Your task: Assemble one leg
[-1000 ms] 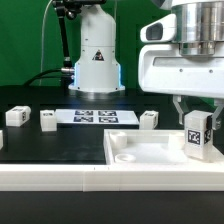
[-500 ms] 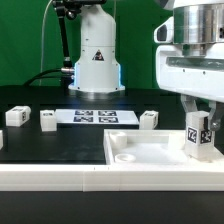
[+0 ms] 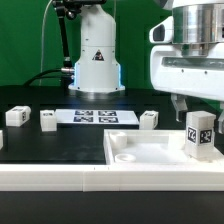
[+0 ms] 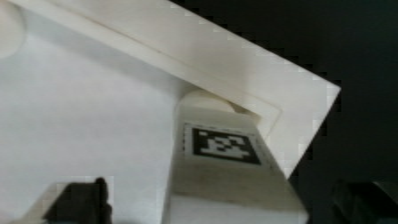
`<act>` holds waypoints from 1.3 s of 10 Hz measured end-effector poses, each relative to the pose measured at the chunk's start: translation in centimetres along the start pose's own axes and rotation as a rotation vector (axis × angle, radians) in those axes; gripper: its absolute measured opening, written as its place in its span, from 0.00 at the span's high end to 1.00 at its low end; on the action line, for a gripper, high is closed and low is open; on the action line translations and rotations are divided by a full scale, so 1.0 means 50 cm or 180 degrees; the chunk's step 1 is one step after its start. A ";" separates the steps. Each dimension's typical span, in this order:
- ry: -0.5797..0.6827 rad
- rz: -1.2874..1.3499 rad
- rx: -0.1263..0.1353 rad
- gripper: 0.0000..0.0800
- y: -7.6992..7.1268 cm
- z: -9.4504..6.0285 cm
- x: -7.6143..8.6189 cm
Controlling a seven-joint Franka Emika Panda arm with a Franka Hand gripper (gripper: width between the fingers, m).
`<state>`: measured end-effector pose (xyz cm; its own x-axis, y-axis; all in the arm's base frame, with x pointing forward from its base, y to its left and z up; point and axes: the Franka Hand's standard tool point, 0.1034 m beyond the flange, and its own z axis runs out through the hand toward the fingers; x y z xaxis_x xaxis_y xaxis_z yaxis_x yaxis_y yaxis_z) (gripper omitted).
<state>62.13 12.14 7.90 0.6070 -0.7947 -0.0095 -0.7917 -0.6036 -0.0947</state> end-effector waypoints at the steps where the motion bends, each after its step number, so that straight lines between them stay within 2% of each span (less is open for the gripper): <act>1: -0.0008 -0.0307 -0.0003 0.19 0.000 0.001 -0.002; 4: -0.0010 -0.1287 -0.0011 0.19 0.004 0.003 0.007; 7: -0.0024 -0.1904 -0.0035 0.19 0.005 0.012 -0.003; 10: -0.0040 -0.2589 -0.0033 0.19 0.000 0.011 -0.008; 13: -0.0031 -0.3269 -0.0052 0.19 -0.003 0.003 0.002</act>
Offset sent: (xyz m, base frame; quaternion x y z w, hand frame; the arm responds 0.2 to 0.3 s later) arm 0.0047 0.0007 -0.0024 0.0088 -0.0117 -0.2545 0.9670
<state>62.33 12.16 7.77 0.9925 0.1063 0.0605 0.1093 -0.9928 -0.0481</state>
